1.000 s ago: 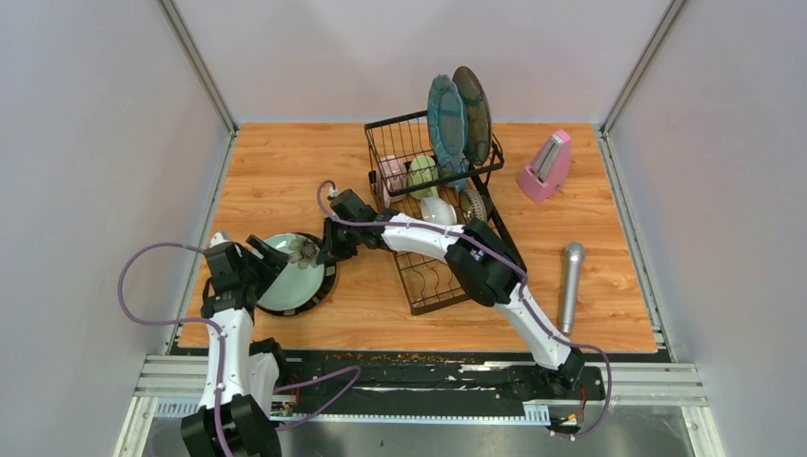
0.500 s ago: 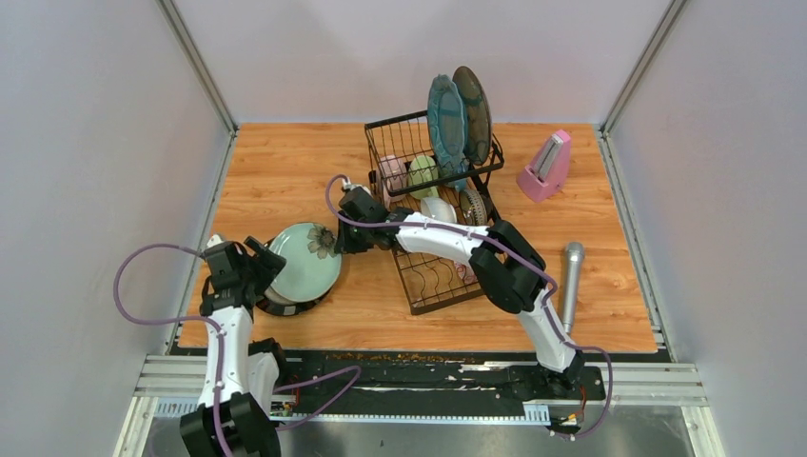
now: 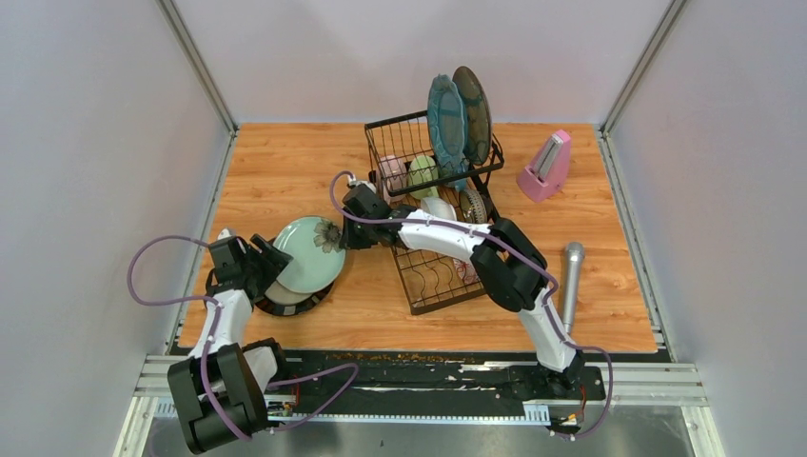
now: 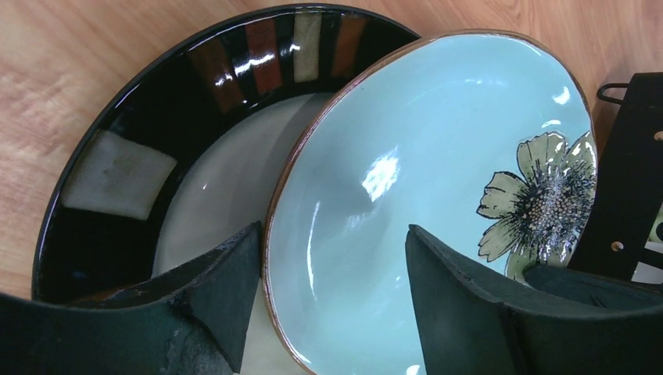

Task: Load the mixed dishes into the dish rack
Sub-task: Pick up the plate at the center of the board.

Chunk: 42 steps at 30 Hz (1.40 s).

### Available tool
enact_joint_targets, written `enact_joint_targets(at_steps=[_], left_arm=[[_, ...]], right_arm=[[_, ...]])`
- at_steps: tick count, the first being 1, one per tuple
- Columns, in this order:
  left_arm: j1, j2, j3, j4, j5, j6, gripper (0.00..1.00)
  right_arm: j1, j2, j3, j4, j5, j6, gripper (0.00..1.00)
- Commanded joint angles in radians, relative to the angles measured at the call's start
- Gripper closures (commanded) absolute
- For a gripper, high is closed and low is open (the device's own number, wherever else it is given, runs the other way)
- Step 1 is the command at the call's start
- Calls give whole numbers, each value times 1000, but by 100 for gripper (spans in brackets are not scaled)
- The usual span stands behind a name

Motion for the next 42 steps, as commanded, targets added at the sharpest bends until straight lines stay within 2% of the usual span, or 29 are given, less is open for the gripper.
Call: enact_joint_targets(at_steps=[1,7,14,28,31,33,37,42], left_arm=[[7,26,-27,55,49,23,28],[7,19,-34,61,82,30,39],[7,37,-29,47,120,52,49],[6,78,-39,83,229,78,61],[7,79,-40,86,235,79,61],[7,80,-40,89,241,81,62],[7,81,-44,105,263,82,61],[7,64,-48,114,277,75,59]], right_arm=[[5,-6,45,-22,-57,-46,95],[6,43,99,-10,-142,-37,82],[5,78,142,7,-167,-20,72],[6,137,179,76,-148,73,67],[8,136,175,93,-148,84,70],[13,122,162,123,-146,81,78],[32,79,144,153,-112,34,99],[54,29,128,154,-44,-31,100]])
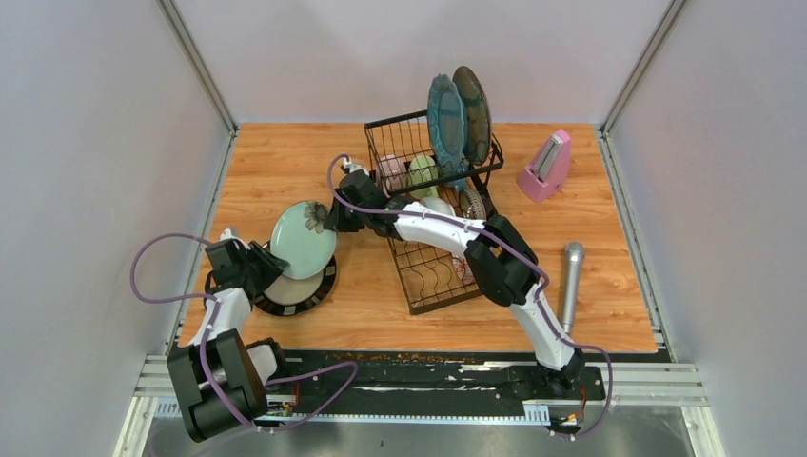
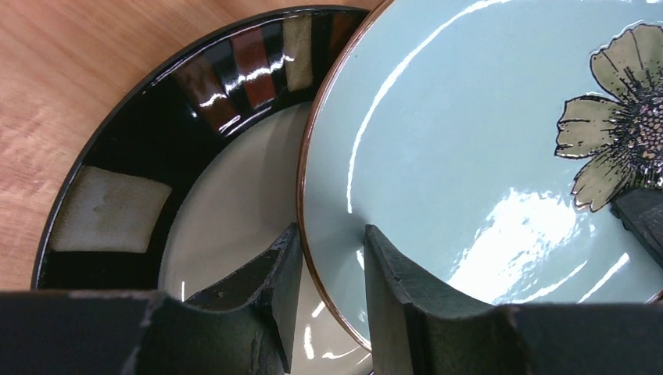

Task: Load the mixed dishes into the dish rack
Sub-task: Pick up the plate at the center of the board.

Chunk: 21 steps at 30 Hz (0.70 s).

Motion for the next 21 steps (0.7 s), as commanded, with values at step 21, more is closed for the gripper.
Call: enact_joint_targets(at_steps=[21], left_arm=[[-24,-343,63,-219,41,-61,24]], right_arm=[[139,-299,-65,-15,361,-357,100]])
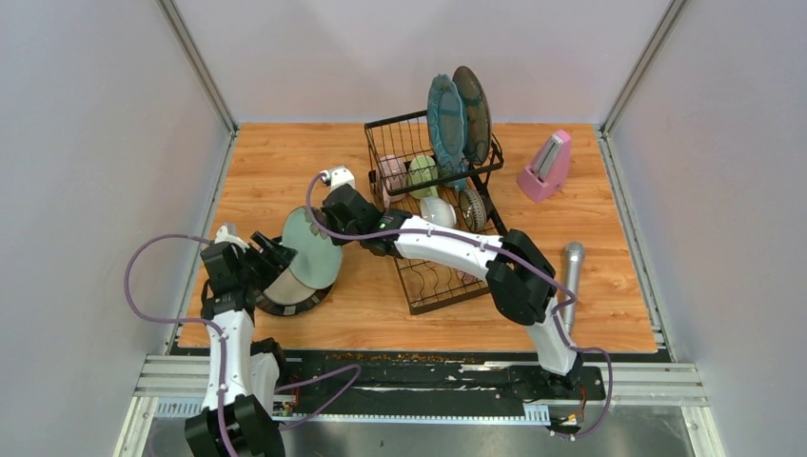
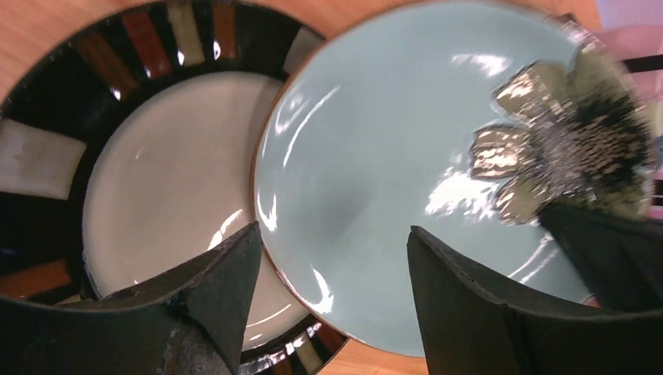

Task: Load the mixed dishes into the dish rack
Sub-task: Pick up the plate at the center of the board, then insert the plate into the dish rack.

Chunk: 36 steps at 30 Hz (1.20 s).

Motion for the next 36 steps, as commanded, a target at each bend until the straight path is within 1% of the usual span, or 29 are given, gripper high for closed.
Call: enact_joint_targets(at_steps=[1,3,6,10,11,12,13,19,23,28,32,36], left_arm=[[-4,-61,55,-56,-51,-8,22],[-3,-84,56,-74,-72,-13,20],[-4,-116,59,-95,-92,-17,11],[-4,-136,73,-117,-121,-25,7],[-4,-138,78,-123,-133,-26,5],[-4,-139,80,-134,-143,-29,2],[-4,-138,85,-140,-161,-29,1],[-4,-134,86,-204,-280,-56,0],[-4,-121,78,-213,-313,-80,0],[-4,-99,71,-216,-326,-94,0],[-4,-96,59,-217,-334,-101,0],[-4,-96,60,-231,-362,-110,0]], right_arm=[[12,-134,-5,64,93,-62,100],[14,-152,-11,64,112,-77,100],[17,-186,-22,64,134,-101,100],[24,-248,-33,64,157,-137,100],[25,-263,-37,63,163,-146,100],[26,-282,-41,63,170,-156,100],[28,-304,-45,64,176,-164,100],[35,-457,-71,73,204,-216,100],[38,-573,-86,103,225,-267,100],[37,-681,-97,182,293,-358,100],[38,-727,-99,258,361,-461,100],[38,-729,-89,341,441,-583,100]])
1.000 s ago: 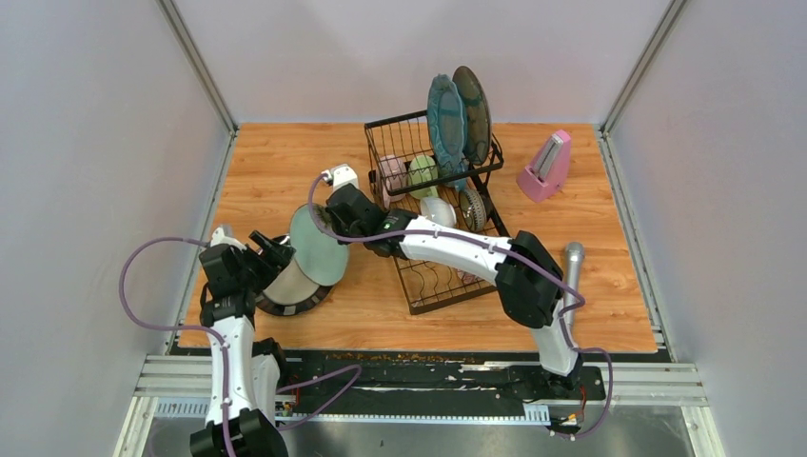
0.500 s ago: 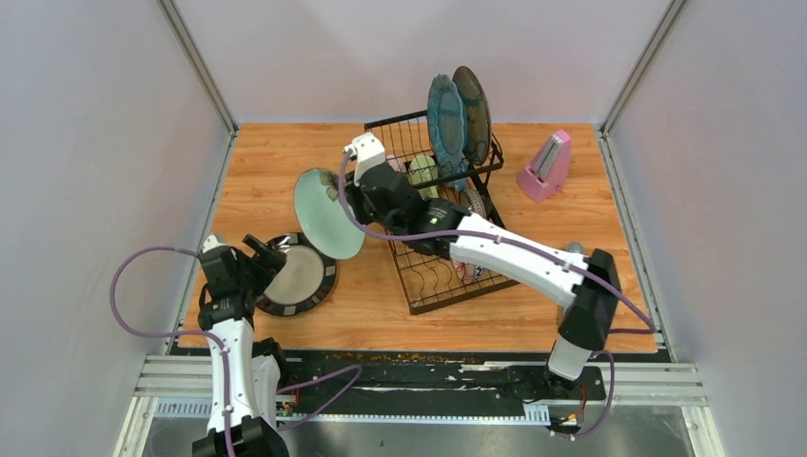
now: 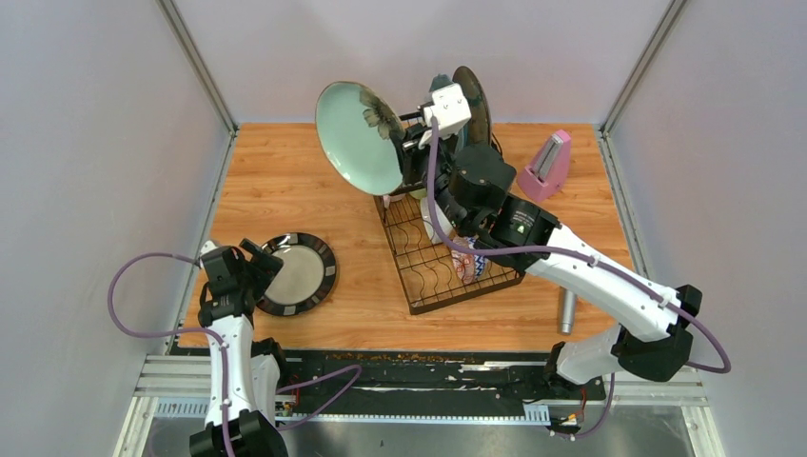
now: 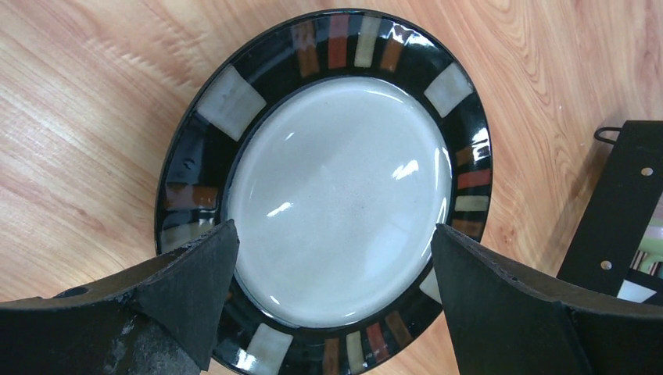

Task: Load the mixed dishes into the dish rack
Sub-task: Insert the plate into the dish rack.

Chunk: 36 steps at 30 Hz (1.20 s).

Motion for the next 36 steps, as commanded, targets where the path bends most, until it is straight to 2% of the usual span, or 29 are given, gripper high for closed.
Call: enact_joint_targets(at_steps=[1,6,9,26,36], left_arm=[[-4,-4,10,-13,-52,-23,0],[-4,-4,20,-38,-104,-41,0],[-4,-5,24,-46,-119,-45,0],[-3,-19,33,-88,-185,-65,0],[-4,-13,33,-85,-184,-65,0]], right_arm=[[5,-33,31,271,129,-170,100],[-3,0,48,371,209,-316,100],[-23,30,69,376,245,-358,100],[-212,125,56,352,362,-351,100],[-241,191,39,319,348,-300,100]])
